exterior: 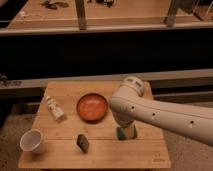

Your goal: Knock the eraser over

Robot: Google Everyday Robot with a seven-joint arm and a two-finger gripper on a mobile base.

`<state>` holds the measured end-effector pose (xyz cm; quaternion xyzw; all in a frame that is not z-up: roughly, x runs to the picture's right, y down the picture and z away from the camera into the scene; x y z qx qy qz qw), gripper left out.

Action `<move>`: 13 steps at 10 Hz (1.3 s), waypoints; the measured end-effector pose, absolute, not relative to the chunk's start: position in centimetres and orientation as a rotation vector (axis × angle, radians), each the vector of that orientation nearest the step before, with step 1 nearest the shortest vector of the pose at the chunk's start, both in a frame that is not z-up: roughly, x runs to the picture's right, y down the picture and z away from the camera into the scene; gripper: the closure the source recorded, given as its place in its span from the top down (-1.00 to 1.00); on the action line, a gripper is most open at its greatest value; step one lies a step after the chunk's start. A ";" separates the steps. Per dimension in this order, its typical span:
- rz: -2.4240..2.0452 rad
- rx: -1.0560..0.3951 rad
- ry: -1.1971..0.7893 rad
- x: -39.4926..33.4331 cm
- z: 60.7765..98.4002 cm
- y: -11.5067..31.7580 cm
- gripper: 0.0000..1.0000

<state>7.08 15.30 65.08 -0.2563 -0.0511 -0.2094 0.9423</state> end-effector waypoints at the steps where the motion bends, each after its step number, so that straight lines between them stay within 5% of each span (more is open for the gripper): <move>1: -0.438 -0.521 -0.112 6.5 65.1 15.3 0.60; 9: -0.511 -0.507 -0.169 2.5 65.6 16.7 0.38; 13: -0.534 -0.501 -0.205 1.2 66.4 17.5 0.05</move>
